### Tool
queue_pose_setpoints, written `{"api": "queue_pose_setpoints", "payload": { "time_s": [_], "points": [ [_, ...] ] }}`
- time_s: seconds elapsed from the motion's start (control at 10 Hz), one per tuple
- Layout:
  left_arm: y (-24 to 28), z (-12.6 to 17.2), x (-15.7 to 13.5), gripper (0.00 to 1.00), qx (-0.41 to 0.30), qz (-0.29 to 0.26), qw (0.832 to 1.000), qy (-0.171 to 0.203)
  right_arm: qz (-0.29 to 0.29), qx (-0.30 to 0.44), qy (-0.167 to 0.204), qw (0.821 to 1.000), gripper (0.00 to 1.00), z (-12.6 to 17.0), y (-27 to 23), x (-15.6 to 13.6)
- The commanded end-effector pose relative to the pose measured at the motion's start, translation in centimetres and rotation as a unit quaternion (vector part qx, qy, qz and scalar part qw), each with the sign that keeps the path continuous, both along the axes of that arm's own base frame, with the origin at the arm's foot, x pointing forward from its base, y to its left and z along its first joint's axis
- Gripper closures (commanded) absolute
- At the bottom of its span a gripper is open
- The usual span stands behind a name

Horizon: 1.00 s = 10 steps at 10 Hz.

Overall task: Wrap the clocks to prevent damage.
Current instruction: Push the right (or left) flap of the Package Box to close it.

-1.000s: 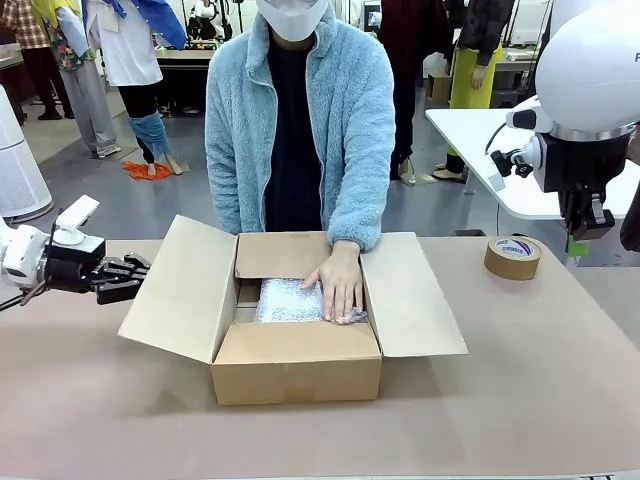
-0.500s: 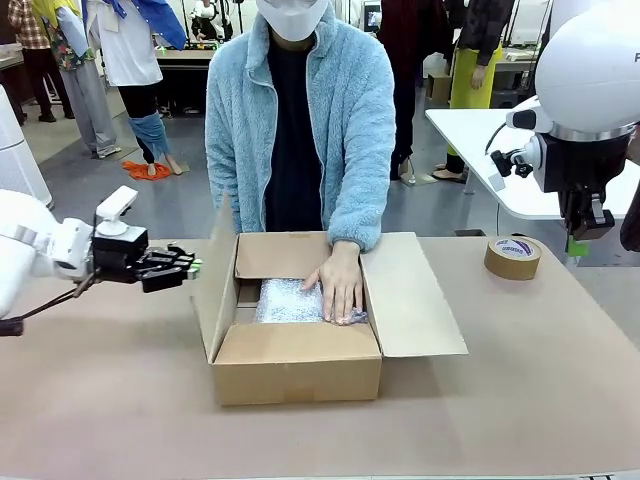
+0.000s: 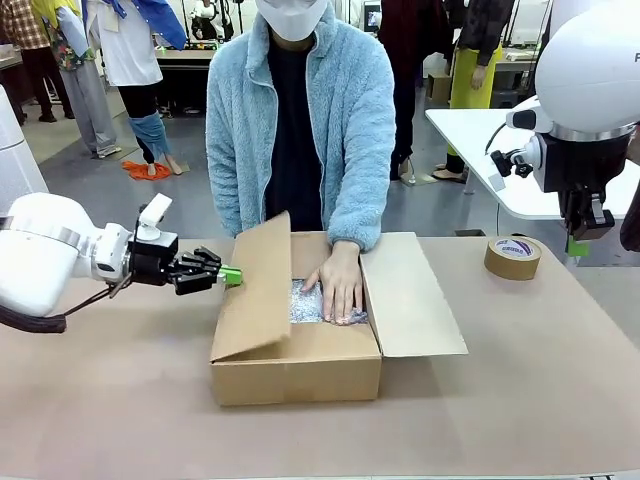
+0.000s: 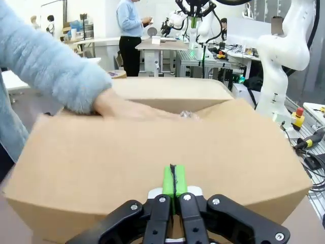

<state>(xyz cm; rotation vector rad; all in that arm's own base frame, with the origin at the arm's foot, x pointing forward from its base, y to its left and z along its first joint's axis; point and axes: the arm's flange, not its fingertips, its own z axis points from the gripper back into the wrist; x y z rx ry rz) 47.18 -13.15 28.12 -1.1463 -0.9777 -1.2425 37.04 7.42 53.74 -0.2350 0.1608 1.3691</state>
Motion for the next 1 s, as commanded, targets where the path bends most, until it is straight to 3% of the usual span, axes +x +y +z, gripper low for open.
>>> {"api": "queue_pose_setpoints", "payload": {
  "time_s": [0.0, 0.2, 0.5, 0.9],
  "points": [
    [-1.1, -2.7, 0.3, 1.00, -0.003, -0.005, 1.000, 0.013, -0.007, -0.008, 0.000, 1.000, 0.99, 0.0, 0.0, -0.1],
    [-1.6, -3.3, 0.2, 1.00, 0.004, -0.013, 1.000, 0.020, -0.007, -0.008, 0.000, 1.000, 0.99, 0.0, 0.0, -0.1],
    [-0.7, -1.3, 0.4, 1.00, -0.023, -0.012, 0.999, 0.018, -0.007, -0.008, 0.000, 1.000, 0.99, 0.0, 0.0, -0.1],
    [-0.7, -1.3, 0.4, 1.00, -0.023, -0.012, 0.999, 0.018, -0.007, -0.008, 0.000, 1.000, 0.99, 0.0, 0.0, -0.1]
  ]
}}
